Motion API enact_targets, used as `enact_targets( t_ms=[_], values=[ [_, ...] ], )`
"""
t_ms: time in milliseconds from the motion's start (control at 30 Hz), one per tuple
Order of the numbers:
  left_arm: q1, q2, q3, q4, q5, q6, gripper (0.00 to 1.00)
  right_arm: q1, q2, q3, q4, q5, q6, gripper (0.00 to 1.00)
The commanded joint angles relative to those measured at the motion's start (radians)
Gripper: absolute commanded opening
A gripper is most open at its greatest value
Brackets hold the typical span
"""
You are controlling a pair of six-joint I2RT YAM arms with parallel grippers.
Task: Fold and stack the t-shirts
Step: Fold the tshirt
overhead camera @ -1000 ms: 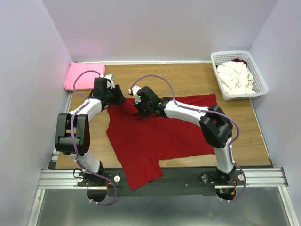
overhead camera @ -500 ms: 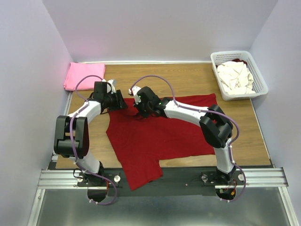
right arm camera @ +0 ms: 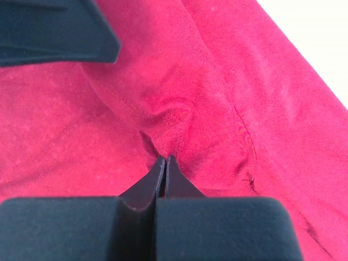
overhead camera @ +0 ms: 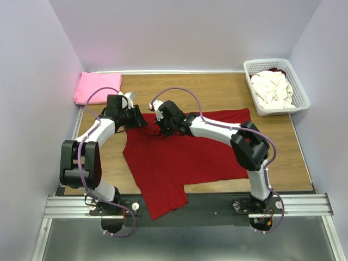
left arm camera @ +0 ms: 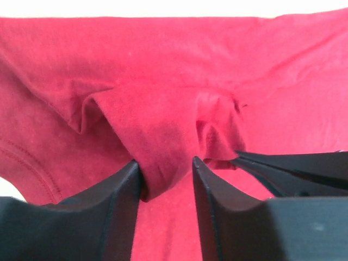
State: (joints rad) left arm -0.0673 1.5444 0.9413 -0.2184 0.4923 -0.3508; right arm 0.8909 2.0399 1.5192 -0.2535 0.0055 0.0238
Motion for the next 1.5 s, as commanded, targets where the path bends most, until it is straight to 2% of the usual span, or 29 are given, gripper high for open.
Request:
enact_targets(
  t_ms=[0, 200, 267, 300, 333, 367, 400, 433, 633, 767, 1067, 1267, 1467],
  values=[
    [0.001, -0.013, -0.045, -0.018, 0.032, 0.012, 0.45, 0.008, -0.017, -0.014, 0.022, 0.022, -0.015, 0.01],
    [0.001, -0.036, -0.073, -0.022, 0.032, 0.022, 0.37, 0.006, -0.014, -0.014, 0.023, 0.048, -0.005, 0.03],
    [0.001, -0.047, -0.076, -0.03, 0.032, 0.022, 0.34, 0.003, -0.018, -0.014, 0.023, 0.063, 0.01, 0.07],
    [0.001, -0.058, -0.076, -0.033, 0.034, 0.022, 0.25, 0.0, -0.021, -0.013, 0.023, 0.07, 0.036, 0.13],
    [0.001, -0.069, -0.073, -0.039, 0.04, 0.022, 0.24, -0.007, -0.03, -0.014, 0.023, 0.079, 0.063, 0.2],
    [0.001, -0.073, -0.072, -0.042, 0.042, 0.022, 0.17, -0.012, -0.035, -0.016, 0.023, 0.082, 0.064, 0.23],
    [0.001, -0.076, -0.07, -0.044, 0.045, 0.022, 0.03, -0.018, -0.043, -0.019, 0.023, 0.086, 0.102, 0.27],
    [0.001, -0.084, -0.065, -0.048, 0.052, 0.022, 0.0, -0.03, -0.05, -0.031, 0.023, 0.088, 0.122, 0.32],
    [0.001, -0.104, -0.039, -0.09, 0.065, 0.035, 0.0, -0.09, -0.15, -0.103, 0.028, 0.096, 0.336, 0.47],
    [0.003, -0.136, -0.01, -0.117, 0.071, 0.033, 0.0, -0.125, -0.193, -0.186, 0.069, 0.03, 0.54, 0.56],
    [0.001, -0.182, -0.035, -0.159, 0.051, 0.038, 0.0, -0.127, -0.156, -0.249, 0.151, -0.11, 0.699, 0.57],
    [0.001, -0.182, -0.093, -0.124, 0.043, 0.026, 0.0, -0.127, -0.136, -0.348, 0.244, -0.176, 0.815, 0.46],
    [0.003, -0.145, -0.087, -0.105, 0.032, 0.029, 0.0, -0.127, -0.103, -0.396, 0.345, -0.206, 0.9, 0.44]
  ],
)
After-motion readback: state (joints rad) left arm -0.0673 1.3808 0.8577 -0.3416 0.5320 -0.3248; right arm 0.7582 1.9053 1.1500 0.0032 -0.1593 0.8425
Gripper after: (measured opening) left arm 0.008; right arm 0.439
